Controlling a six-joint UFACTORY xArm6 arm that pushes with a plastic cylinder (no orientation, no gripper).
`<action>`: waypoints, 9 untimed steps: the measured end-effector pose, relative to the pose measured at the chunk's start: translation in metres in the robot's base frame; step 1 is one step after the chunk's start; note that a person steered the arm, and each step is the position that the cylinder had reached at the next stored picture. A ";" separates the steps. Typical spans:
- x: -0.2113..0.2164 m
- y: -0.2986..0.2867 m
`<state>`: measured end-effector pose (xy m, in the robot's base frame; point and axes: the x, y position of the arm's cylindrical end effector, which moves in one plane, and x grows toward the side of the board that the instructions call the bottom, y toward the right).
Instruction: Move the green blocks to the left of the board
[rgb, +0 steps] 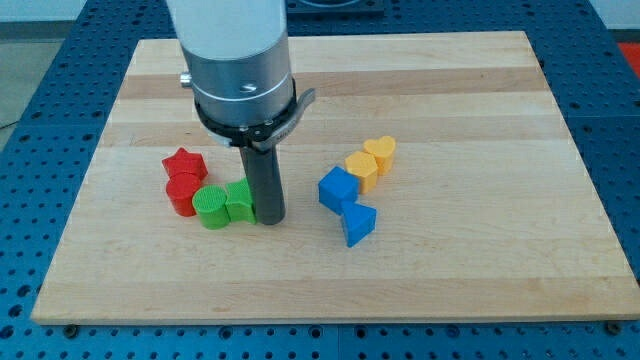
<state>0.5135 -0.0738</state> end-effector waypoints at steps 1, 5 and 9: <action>-0.008 0.015; -0.013 -0.020; 0.048 -0.031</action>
<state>0.5615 -0.1048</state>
